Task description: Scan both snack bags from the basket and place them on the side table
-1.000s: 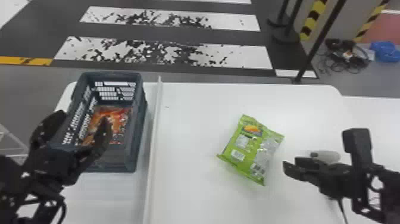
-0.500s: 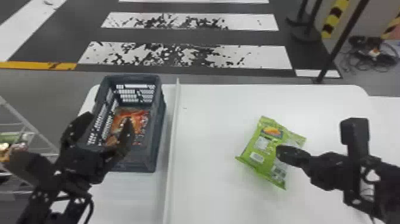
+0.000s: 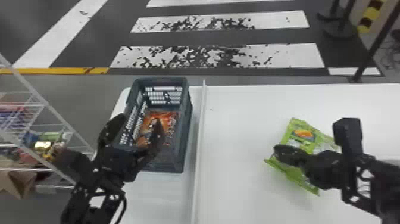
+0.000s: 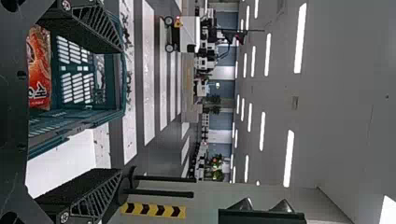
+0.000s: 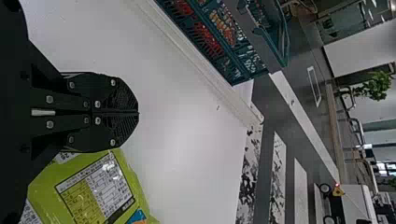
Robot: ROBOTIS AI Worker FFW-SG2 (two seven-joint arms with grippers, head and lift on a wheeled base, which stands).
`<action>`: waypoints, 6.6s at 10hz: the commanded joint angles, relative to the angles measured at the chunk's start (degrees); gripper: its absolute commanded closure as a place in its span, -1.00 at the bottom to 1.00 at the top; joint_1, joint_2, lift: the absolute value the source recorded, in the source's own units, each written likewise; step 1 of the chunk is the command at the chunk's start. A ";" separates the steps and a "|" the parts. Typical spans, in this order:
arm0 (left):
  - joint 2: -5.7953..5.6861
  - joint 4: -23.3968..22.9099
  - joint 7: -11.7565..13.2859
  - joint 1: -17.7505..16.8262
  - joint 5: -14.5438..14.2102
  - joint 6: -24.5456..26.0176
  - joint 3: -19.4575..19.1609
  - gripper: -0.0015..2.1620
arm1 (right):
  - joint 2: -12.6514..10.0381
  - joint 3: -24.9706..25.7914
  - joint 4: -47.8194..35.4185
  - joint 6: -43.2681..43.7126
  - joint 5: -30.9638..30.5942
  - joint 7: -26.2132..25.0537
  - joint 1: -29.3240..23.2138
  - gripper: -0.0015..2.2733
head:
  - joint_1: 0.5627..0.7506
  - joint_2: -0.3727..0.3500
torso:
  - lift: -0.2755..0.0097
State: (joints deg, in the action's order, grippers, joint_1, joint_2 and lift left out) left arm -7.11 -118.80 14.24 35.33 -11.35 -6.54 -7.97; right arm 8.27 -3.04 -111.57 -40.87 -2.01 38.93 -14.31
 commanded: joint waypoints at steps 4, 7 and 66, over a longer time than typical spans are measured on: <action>-0.01 -0.02 0.00 -0.09 0.10 0.00 0.24 -0.92 | 0.00 -5.75 7.86 2.06 -5.46 0.27 4.82 0.99 | 0.41 0.61 | 0.41; -0.27 0.15 0.00 -0.26 0.01 0.17 0.15 -0.92 | 0.08 -5.75 8.21 1.89 -6.86 0.88 3.85 0.99 | 0.41 0.63 | 0.41; -1.59 1.56 -0.09 -1.58 -0.17 0.17 1.73 -0.92 | -0.88 24.40 -7.70 -7.95 -6.33 -7.99 -7.57 -0.98 | 0.41 -0.41 | 0.41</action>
State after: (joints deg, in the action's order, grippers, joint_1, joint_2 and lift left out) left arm -8.70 -117.26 14.16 33.73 -11.51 -6.37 -6.27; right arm 7.32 20.71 -119.96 -48.80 -8.13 30.88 -21.64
